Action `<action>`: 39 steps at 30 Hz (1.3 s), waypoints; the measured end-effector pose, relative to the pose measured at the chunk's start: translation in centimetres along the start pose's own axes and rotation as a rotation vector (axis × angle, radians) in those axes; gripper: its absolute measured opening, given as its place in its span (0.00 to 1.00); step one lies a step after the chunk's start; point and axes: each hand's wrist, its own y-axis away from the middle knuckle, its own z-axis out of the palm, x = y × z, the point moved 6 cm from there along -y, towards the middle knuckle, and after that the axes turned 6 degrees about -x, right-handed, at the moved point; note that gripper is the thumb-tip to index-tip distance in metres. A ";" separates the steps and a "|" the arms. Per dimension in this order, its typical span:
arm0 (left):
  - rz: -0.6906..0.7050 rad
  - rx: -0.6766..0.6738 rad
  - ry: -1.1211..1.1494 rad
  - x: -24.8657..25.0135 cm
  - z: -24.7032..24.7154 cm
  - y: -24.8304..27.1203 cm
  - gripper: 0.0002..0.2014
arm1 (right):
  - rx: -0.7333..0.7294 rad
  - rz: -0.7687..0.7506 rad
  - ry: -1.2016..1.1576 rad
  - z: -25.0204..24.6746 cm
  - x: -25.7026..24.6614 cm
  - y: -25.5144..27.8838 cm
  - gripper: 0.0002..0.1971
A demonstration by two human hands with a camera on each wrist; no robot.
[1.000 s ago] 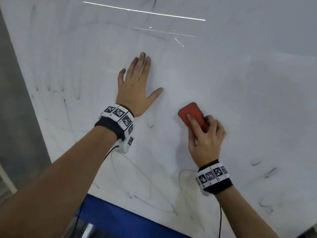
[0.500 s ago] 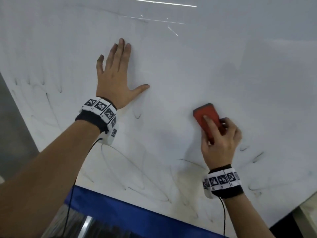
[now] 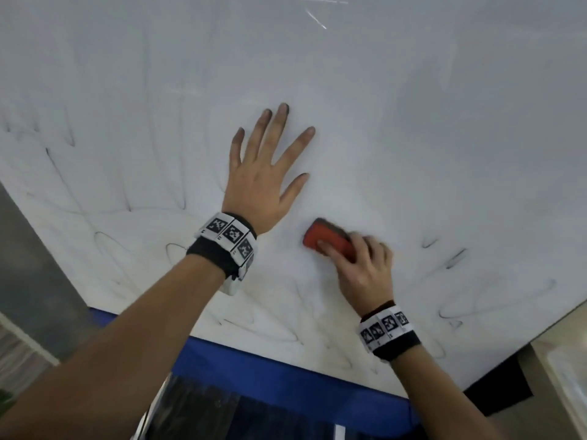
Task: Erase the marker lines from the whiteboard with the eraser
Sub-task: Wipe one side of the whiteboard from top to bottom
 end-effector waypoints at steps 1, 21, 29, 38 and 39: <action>-0.004 0.013 0.003 -0.2 0.0 0.0 0.30 | 0.086 0.102 0.004 -2.0 2.3 -0.9 0.22; -0.160 0.054 0.047 1.5 1.3 0.6 0.37 | 0.246 0.295 -0.075 -7.6 10.3 -0.9 0.21; -0.184 0.111 0.151 7.9 0.9 0.0 0.31 | -0.024 0.126 -0.120 0.8 3.1 7.0 0.24; -0.086 0.094 0.057 8.9 2.8 0.3 0.32 | 0.119 0.325 -0.113 -7.4 13.9 4.7 0.12; -0.106 0.103 0.088 9.3 2.9 0.4 0.33 | 0.197 0.429 -0.149 -8.2 15.1 4.7 0.12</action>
